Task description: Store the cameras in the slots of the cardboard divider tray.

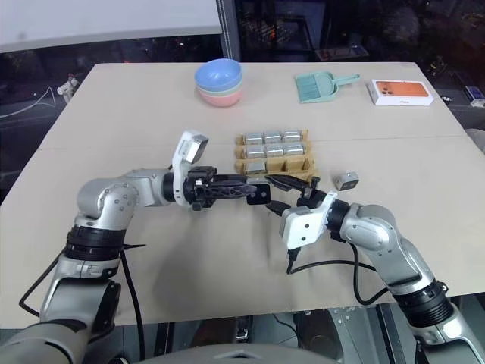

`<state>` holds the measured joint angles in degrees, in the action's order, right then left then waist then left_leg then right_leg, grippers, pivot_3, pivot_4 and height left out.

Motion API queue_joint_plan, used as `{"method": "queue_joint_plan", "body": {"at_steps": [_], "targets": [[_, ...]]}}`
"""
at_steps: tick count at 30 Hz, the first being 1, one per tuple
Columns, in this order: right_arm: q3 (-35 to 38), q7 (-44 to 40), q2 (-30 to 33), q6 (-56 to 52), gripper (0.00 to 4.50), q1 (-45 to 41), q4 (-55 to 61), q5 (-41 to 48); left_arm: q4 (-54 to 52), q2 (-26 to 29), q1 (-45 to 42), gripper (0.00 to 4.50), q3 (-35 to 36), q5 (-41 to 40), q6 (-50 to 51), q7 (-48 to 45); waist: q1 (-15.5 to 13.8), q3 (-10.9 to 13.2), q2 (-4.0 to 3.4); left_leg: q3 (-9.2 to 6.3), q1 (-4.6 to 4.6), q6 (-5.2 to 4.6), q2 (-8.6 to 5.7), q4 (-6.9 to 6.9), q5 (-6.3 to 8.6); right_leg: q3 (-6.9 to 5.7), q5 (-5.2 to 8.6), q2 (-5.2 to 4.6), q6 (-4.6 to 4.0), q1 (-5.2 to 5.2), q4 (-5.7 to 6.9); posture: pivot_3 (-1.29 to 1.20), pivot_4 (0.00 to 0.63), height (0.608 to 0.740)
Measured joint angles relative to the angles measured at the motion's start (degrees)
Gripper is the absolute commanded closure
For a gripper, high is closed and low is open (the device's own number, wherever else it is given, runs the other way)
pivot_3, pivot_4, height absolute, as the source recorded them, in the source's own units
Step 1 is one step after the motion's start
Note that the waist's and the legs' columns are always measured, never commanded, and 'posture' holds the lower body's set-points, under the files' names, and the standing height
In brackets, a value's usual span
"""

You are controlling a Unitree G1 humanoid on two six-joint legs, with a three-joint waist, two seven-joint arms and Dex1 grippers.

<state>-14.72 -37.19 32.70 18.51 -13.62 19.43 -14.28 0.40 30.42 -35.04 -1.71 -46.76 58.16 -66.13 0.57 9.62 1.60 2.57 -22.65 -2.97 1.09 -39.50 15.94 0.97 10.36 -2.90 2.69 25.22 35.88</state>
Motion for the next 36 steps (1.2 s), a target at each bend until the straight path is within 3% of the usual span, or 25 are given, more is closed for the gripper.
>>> {"method": "queue_joint_plan", "body": {"at_steps": [11, 12, 16, 17, 20, 23, 26, 30, 36], "targets": [[0.01, -0.18, 0.09, -1.43, 2.76, 0.21, 0.39, 0.88, 0.17, -0.40, -0.04, 3.75, -0.02, 0.06, -0.50, 0.37, 0.01, 0.00, 0.00, -0.01, 0.00, 0.00, 0.00, 0.00, 0.00, 0.01, 0.00, 0.00, 0.00, 0.00, 0.00, 0.00, 0.150, 0.740], [0.02, -0.45, 0.10, -2.44, 1.96, 0.53, 1.07, 1.21, 0.17, -0.44, -0.03, 3.75, -0.05, 0.06, -0.35, 0.36, -0.01, 0.00, 0.00, -0.02, 0.00, 0.00, 0.00, 0.00, 0.00, 0.01, 0.00, 0.00, 0.00, 0.00, 0.00, 0.00, 0.150, 0.740], [0.35, -1.17, 0.47, -6.24, 0.23, 2.02, 2.17, 1.59, 0.29, -0.71, -0.01, 3.75, -0.04, -0.13, -0.65, 0.09, -0.02, 0.00, 0.00, -0.01, 0.00, 0.00, 0.00, 0.00, 0.00, 0.01, 0.00, -0.01, 0.00, 0.00, 0.00, 0.00, 0.150, 0.740], [0.64, -1.33, 0.71, -7.50, 0.03, 2.84, 2.53, 1.84, 0.29, -1.05, -0.01, 3.75, 0.02, -0.02, -1.85, 0.01, -0.12, 0.00, 0.00, -0.01, 0.00, 0.00, 0.00, 0.00, 0.00, 0.00, 0.00, -0.01, 0.00, 0.00, 0.00, 0.00, 0.150, 0.740], [3.71, -2.74, 1.70, -12.32, 0.03, 6.49, 4.62, 6.06, 0.77, -2.45, -0.61, 3.75, 0.38, 0.23, -4.26, -0.04, -0.44, 0.00, 0.00, 0.00, -0.02, -0.01, -0.03, 0.00, 0.00, -0.01, 0.00, -0.03, -0.01, -0.01, -0.02, 0.00, 0.150, 0.740], [12.82, -6.13, 3.92, -22.85, 0.03, 13.47, 9.28, 19.71, 3.96, -4.43, -2.96, 3.75, 0.50, 3.93, -11.07, 0.21, -1.23, 0.00, 0.01, 0.01, -0.04, -0.02, -0.06, 0.00, 0.01, -0.03, -0.01, -0.05, -0.01, -0.03, -0.05, 0.00, 0.150, 0.740], [26.02, -9.49, 6.53, -33.99, 0.03, 21.78, 10.88, 35.05, 8.97, -6.82, -4.99, 3.75, -0.79, 11.48, -24.14, 0.33, -1.69, -0.01, 0.02, 0.06, 0.00, -0.04, -0.12, 0.00, 0.02, -0.07, -0.01, -0.10, -0.03, -0.11, -0.09, 0.00, 0.150, 0.740], [44.26, -17.27, 7.83, -37.55, 0.03, 34.69, 7.35, 47.67, 17.52, -11.51, -5.99, 3.75, -3.07, 18.53, -39.99, -2.91, -2.18, -0.01, 0.01, 0.07, -0.06, -0.07, -0.18, 0.03, 0.04, -0.05, 0.00, -0.12, -0.02, -0.12, -0.21, 0.00, 0.150, 0.740], [59.32, -25.19, 9.75, -44.81, 0.03, 46.79, 12.76, 64.69, 32.18, -16.73, -8.99, 3.75, -3.20, 24.37, -57.15, -4.08, -1.25, -0.02, -0.01, -0.02, 0.06, -0.09, -0.09, 0.04, 0.05, 0.02, 0.01, -0.05, 0.03, -0.11, -0.10, 0.00, 0.150, 0.740]]}}
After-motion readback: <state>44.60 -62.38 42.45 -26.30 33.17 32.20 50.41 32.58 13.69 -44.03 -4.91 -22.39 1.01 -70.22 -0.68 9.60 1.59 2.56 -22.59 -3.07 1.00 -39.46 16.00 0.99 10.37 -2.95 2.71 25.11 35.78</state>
